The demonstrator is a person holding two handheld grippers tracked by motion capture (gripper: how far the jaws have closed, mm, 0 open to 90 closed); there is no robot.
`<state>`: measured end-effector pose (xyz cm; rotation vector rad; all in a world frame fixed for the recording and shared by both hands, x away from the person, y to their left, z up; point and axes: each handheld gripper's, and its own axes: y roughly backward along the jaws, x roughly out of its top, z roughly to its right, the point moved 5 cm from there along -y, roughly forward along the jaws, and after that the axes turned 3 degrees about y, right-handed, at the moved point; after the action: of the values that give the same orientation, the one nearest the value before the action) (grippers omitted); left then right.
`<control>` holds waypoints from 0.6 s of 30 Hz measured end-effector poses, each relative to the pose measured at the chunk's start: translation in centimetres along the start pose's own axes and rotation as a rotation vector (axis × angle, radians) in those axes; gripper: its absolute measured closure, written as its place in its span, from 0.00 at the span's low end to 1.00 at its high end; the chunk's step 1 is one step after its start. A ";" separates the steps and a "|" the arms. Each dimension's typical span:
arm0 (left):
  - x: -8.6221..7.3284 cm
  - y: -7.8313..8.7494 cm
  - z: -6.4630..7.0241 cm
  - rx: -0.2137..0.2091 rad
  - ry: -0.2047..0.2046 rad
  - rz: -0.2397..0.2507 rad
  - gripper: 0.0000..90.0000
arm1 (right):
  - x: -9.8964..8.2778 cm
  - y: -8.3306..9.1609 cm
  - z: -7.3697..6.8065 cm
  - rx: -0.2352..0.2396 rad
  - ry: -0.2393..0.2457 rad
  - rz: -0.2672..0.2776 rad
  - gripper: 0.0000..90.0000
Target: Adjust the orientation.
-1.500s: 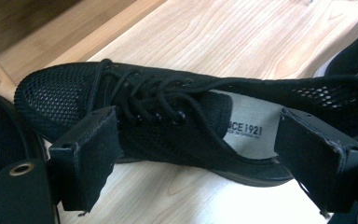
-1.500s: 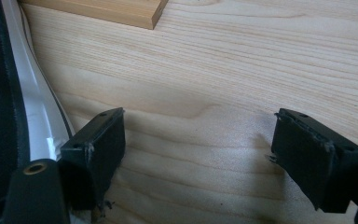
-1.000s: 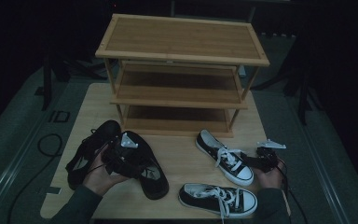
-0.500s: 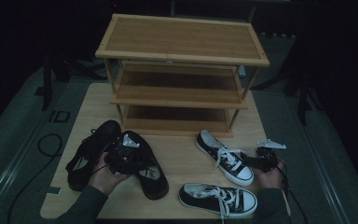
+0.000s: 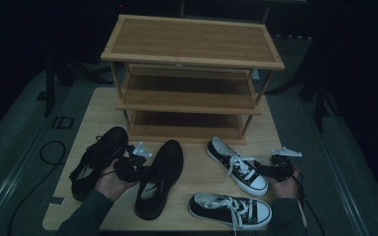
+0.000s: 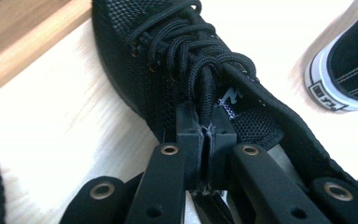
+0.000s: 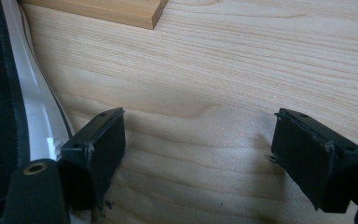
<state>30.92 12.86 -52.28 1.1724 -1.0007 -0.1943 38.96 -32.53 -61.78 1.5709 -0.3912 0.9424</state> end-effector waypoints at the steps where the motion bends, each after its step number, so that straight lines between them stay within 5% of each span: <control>1: 0.0 0.1 -0.1 0.002 -0.007 -0.007 0.97 | 0.0 0.0 0.0 0.000 0.000 0.000 0.19; 9: -0.6 0.7 -0.5 -0.065 -0.071 -0.034 0.97 | 0.0 0.0 0.0 0.000 0.000 0.000 0.19; 15: -1.0 1.2 -1.6 -0.074 -0.028 -0.016 0.91 | 0.0 0.0 0.0 0.000 0.000 -0.001 0.19; 18: -1.1 1.4 -1.8 -0.079 -0.008 -0.011 0.80 | 0.0 0.0 0.0 0.000 0.000 0.000 0.19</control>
<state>31.11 15.35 -51.73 1.1064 -0.9852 -0.2452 38.96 -32.53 -61.78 1.5710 -0.3911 0.9421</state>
